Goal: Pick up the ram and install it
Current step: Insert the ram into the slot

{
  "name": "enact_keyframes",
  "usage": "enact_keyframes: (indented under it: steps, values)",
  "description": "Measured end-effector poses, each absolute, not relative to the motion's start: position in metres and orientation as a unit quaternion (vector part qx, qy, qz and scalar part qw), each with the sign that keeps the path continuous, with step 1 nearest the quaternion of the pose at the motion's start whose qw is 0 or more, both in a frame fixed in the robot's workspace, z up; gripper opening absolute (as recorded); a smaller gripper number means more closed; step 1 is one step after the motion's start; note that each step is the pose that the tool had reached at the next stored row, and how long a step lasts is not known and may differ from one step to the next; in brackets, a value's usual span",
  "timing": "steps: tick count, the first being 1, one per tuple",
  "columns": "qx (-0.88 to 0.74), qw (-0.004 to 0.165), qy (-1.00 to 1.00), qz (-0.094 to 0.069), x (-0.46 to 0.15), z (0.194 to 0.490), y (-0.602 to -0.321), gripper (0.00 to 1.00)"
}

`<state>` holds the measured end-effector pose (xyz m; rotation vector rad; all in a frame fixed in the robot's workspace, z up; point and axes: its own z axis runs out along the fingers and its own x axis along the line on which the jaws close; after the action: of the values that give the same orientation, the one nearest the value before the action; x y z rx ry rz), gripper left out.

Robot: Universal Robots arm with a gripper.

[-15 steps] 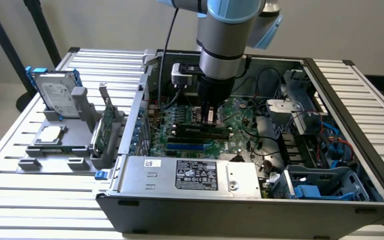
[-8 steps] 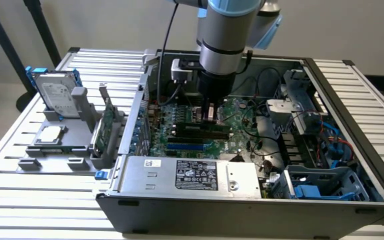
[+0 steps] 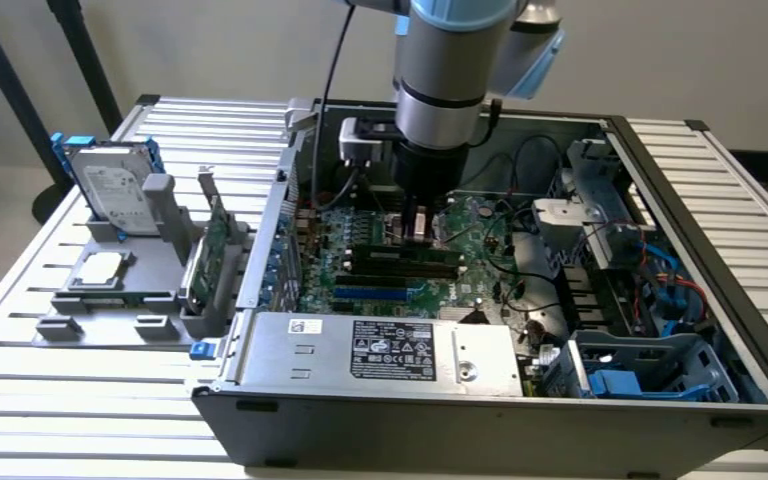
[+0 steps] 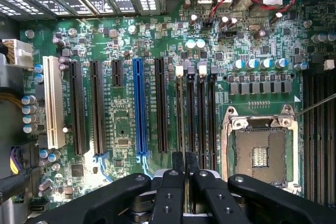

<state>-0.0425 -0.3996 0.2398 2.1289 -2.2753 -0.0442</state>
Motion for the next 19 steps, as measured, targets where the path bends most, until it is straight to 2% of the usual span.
enact_keyframes:
  steps: [9,19]
  values:
    - [0.684,-0.003,-0.730,0.001,-0.0507,0.2385,-0.3995,0.14]
    - [0.684,-0.008,-0.730,0.005,-0.0524,0.2349,-0.3994,0.14]
